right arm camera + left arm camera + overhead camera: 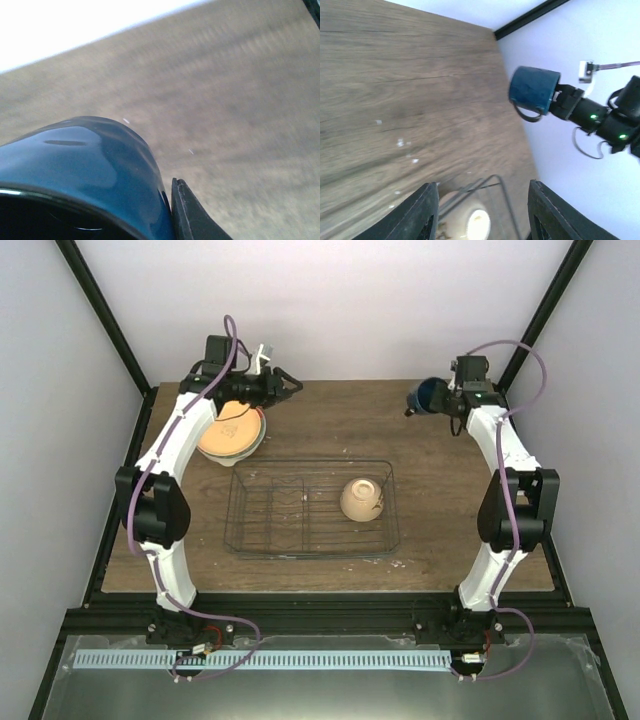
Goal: Load the mixed dishes into the dish rack
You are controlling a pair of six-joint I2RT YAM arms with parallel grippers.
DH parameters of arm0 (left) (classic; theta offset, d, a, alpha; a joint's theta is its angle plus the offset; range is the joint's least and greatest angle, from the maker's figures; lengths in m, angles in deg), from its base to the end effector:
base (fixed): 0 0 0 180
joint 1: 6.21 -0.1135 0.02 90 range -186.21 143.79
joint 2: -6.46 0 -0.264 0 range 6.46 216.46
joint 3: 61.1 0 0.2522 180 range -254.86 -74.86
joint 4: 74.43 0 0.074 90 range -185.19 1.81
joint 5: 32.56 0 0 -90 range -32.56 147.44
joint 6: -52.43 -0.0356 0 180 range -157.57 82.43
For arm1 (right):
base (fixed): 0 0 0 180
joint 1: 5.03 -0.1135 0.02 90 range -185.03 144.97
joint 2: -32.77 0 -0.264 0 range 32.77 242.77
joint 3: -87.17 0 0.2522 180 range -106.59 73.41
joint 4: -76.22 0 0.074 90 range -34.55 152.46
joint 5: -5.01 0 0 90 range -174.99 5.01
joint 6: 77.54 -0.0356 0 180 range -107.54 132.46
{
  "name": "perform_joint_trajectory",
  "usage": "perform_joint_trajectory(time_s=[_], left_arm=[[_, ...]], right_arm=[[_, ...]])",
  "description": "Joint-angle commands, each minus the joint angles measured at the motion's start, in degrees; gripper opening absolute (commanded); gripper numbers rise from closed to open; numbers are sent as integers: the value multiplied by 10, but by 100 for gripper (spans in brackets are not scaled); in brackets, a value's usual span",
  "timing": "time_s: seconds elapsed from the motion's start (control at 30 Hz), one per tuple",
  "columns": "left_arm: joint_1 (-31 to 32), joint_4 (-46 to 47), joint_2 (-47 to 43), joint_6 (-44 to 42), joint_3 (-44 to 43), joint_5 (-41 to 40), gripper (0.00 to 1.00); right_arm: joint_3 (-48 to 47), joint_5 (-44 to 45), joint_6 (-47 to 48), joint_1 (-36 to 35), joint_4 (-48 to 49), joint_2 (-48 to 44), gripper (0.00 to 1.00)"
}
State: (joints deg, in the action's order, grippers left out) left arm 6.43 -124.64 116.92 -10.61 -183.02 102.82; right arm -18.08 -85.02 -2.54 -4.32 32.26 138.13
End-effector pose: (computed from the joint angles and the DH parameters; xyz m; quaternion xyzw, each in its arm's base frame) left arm 0.4205 -0.1203 0.3490 0.0618 0.8462 -0.4624 0.2576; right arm 0.4208 -0.0052 0.2914 0.1257 0.9121 0.0488 0.3871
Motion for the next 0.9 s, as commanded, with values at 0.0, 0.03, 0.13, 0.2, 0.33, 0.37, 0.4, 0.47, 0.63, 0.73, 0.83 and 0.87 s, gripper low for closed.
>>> perform_joint_trajectory(time_s=[0.0,0.03,0.13,0.2,0.33,0.37,0.4,0.47,0.63,0.73,0.83,0.87], left_arm=[[10,129,-13,139,8,92,50],[13,161,-15,165,18,99,50],[23,264,-24,246,66,113,50],[29,348,-30,326,102,119,50],[45,509,-44,457,161,113,50],[48,517,-48,462,167,108,50],[51,516,-53,459,171,104,50],[54,517,-60,457,182,97,50],[56,611,-72,514,244,87,50],[61,635,-77,521,263,80,50],[67,664,-78,525,274,80,50],[68,672,-77,528,276,81,50]], right_arm=[[-1,-48,6,-57,196,-47,1],[13,-48,5,-69,229,-55,1],[62,-49,-8,-99,332,-76,1],[90,-45,-19,-121,393,-91,1],[105,-29,-43,-158,441,-109,1],[111,-25,-50,-163,450,-115,1],[120,-22,-58,-167,464,-122,1],[137,-22,-83,-170,483,-138,1],[169,-30,-127,-171,505,-168,1],[181,-40,-150,-172,509,-177,1],[192,-44,-166,-181,518,-179,1],[195,-46,-169,-185,520,-178,1]])
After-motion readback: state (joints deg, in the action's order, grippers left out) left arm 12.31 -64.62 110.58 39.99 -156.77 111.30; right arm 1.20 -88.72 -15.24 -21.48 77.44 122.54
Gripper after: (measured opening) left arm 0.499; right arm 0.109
